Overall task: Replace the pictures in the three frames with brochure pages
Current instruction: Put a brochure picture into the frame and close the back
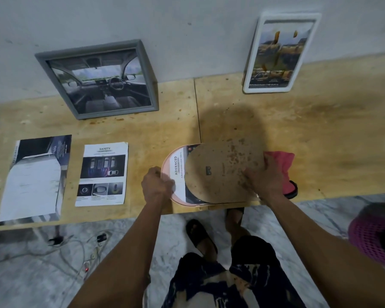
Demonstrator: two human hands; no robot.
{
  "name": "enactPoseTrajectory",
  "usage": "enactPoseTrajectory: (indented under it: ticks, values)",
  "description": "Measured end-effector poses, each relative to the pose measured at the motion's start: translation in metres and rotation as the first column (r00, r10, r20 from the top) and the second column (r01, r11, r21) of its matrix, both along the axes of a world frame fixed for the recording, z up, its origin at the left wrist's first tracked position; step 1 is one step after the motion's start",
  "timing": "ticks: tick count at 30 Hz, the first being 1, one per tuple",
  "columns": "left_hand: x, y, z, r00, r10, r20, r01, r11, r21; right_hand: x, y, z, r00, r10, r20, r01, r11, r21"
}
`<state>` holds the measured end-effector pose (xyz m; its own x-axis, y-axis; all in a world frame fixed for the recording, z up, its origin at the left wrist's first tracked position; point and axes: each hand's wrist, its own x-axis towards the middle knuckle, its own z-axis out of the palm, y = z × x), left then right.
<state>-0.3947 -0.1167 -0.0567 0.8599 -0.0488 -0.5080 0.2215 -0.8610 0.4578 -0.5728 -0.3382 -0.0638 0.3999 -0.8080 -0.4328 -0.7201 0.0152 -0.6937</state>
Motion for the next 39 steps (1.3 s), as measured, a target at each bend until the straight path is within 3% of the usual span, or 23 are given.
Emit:
enactPoseTrajectory:
  ticks: [10, 16, 33, 39]
  values:
    - [0.001, 0.003, -0.004, 0.996, 0.085, 0.029, -0.083, 0.995, -0.05, 0.026, 0.028, -0.013, 0.985, 0.098, -0.14, -0.105, 0.994, -0.043]
    - [-0.001, 0.001, -0.003, 0.99, 0.133, 0.046, -0.127, 0.986, -0.11, 0.031, 0.032, -0.011, 0.982, 0.082, -0.171, -0.087, 0.996, -0.023]
    - [-0.001, 0.001, 0.005, 0.995, 0.1, -0.005, -0.1, 0.989, -0.112, 0.049, 0.043, -0.002, 0.921, 0.172, -0.351, -0.175, 0.984, 0.025]
    - [-0.003, -0.005, 0.008, 0.988, -0.15, -0.021, 0.151, 0.988, 0.031, 0.042, 0.046, 0.001, 0.872, 0.372, -0.318, -0.407, 0.912, -0.05]
